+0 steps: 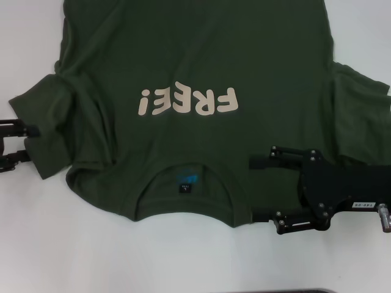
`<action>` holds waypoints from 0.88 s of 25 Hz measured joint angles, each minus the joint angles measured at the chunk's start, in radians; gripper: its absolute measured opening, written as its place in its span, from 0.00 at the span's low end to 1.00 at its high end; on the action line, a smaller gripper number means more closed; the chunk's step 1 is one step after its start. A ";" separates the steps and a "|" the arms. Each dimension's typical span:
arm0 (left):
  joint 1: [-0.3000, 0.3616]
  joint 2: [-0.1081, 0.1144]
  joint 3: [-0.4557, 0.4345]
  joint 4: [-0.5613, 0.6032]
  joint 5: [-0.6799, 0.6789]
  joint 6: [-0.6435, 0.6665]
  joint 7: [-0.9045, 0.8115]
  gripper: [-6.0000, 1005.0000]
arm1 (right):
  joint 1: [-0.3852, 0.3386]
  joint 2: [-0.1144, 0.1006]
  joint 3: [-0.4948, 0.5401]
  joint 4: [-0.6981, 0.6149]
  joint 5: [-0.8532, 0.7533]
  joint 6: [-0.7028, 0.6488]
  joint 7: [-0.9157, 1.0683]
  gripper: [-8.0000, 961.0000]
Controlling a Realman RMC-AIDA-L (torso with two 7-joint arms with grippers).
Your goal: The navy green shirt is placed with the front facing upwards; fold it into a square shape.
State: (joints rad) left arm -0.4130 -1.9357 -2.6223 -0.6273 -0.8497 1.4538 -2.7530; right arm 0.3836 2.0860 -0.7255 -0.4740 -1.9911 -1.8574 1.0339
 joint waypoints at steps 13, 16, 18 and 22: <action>-0.044 -0.007 0.027 0.039 0.000 -0.039 0.003 0.57 | 0.000 0.000 0.000 0.000 0.000 -0.001 0.000 0.95; -0.045 -0.008 0.027 0.039 0.000 -0.040 0.004 0.57 | 0.000 0.000 0.000 0.000 0.000 -0.001 0.000 0.95; -0.045 -0.008 0.027 0.039 0.000 -0.040 0.004 0.57 | 0.000 -0.001 0.000 -0.001 0.000 -0.002 0.000 0.95; -0.045 -0.008 0.046 0.039 0.000 -0.041 0.007 0.56 | 0.000 -0.001 0.000 -0.001 0.000 -0.001 0.000 0.95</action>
State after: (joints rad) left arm -0.4583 -1.9434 -2.5766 -0.5878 -0.8498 1.4133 -2.7457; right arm 0.3840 2.0848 -0.7255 -0.4754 -1.9911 -1.8588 1.0339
